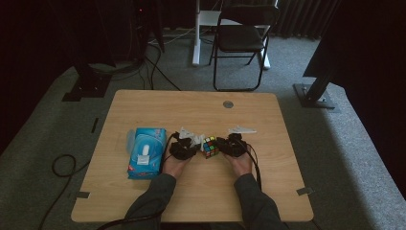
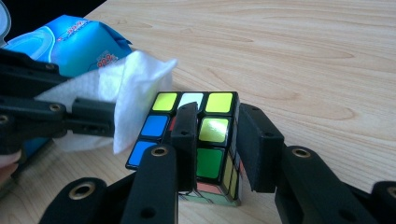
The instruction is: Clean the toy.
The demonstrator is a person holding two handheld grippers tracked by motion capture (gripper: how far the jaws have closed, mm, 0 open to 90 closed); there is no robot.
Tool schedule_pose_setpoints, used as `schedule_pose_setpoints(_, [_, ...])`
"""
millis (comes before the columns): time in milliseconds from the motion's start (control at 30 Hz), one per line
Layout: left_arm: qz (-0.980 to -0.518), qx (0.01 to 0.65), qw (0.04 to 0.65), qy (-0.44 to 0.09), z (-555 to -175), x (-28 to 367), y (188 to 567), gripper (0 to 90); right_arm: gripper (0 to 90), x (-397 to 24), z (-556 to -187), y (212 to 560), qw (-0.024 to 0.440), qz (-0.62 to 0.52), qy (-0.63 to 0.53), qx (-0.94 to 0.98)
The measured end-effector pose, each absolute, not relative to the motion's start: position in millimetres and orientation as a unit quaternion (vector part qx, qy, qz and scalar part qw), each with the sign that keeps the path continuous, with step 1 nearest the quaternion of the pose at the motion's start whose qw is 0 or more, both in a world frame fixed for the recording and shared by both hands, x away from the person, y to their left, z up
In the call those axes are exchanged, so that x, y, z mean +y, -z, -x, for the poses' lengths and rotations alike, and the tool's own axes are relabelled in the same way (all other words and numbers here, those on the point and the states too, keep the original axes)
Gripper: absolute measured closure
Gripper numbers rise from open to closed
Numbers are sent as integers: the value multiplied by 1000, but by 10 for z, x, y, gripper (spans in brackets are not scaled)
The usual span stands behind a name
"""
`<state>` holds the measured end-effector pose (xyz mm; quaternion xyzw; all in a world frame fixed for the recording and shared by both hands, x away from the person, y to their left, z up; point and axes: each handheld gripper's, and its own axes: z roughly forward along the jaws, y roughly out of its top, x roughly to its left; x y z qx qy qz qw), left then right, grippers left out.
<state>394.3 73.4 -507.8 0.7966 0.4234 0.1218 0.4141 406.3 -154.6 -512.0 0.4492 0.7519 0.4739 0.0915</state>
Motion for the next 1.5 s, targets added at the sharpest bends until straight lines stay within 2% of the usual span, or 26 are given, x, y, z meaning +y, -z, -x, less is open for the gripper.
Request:
schedule_pose_setpoints(233, [-796, 445, 393, -120, -4084, 722, 5186, 819, 699, -1540, -4057, 5117, 93, -449, -473, 752])
schedule_pose_setpoints(467, [-806, 426, 392, -124, -3925, 660, 5174, 826, 700, -1539, -4055, 5117, 93, -450, -473, 752])
schedule_pose_setpoints(667, [-829, 378, 393, -125, -3752, 618, 5195, 821, 700, -1537, -4052, 5117, 94, -450, -473, 752])
schedule_pose_setpoints(1033, [-806, 415, 404, -122, -3952, 701, 5160, 811, 697, -1533, -4049, 5122, 95, -450, -474, 750])
schedule_pose_setpoints(1367, [-819, 397, 401, -103, -3711, 617, 5306, 817, 701, -1528, -4043, 5124, 95, -451, -476, 749])
schedule_pose_setpoints(1500, [-834, 383, 381, -112, -3702, 564, 5320, 814, 704, -1521, -4045, 5125, 96, -451, -476, 749])
